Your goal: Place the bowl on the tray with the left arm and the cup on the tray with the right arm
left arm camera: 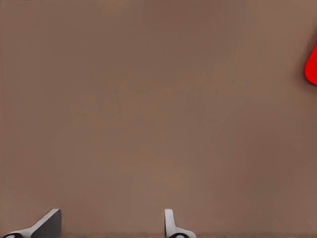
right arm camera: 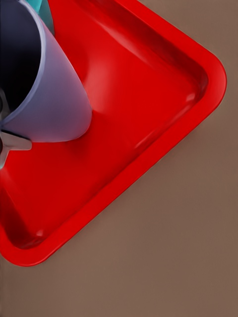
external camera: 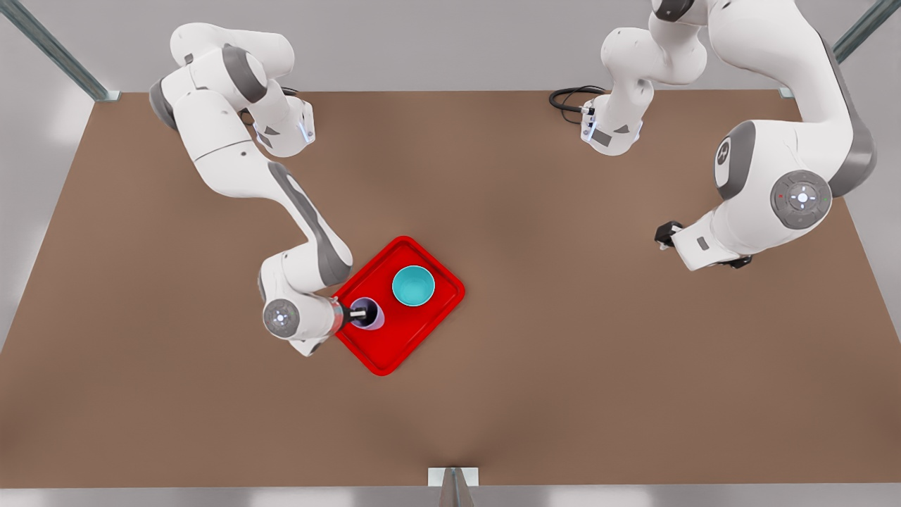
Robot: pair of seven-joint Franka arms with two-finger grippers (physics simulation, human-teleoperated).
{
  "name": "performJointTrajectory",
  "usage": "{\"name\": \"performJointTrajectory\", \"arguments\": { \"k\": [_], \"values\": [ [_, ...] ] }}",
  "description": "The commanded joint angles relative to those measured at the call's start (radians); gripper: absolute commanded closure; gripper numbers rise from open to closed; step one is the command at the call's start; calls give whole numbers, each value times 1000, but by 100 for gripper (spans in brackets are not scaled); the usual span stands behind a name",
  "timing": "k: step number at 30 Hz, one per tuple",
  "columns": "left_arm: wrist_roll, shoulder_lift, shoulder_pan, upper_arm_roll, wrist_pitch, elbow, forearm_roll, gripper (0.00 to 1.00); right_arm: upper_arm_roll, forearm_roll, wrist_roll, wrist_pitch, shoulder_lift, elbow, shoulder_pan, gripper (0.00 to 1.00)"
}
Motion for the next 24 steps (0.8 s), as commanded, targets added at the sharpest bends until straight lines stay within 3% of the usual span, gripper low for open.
{"name": "performJointTrajectory", "arguments": {
  "k": [1, 2, 3, 4, 5, 18, 22, 24],
  "values": [
    [0, 0, 1, 0, 1, 0, 4, 0, 0, -9, 6, -2, 0, -1, 2, 79],
    [-2, 1, 1, 0, 1, 0, 5, 0, 0, -9, 6, -2, 2, -1, 5, 79],
    [0, 3, 1, 0, 6, 0, 5, 0, 0, -11, 6, -4, 3, -7, 5, 64],
    [-2, 5, 1, 0, 9, 0, 5, 0, 0, -11, 12, 2, 2, -16, 7, 6],
    [-2, 5, 1, 0, 9, 0, 5, 0, 0, -11, 10, 1, 2, -19, 7, 0],
    [-2, 6, 1, 0, 15, 2, 5, 0, 14, 0, 13, -128, -38, -10, 4, 0],
    [-6, 9, 1, 0, 17, 11, 5, 0, 3, 78, 13, -186, -46, 91, -18, 0],
    [-9, 28, -1, 0, 3, 49, 11, 0, 3, 14, -5, -245, -136, 168, -203, 0]
  ]
}}
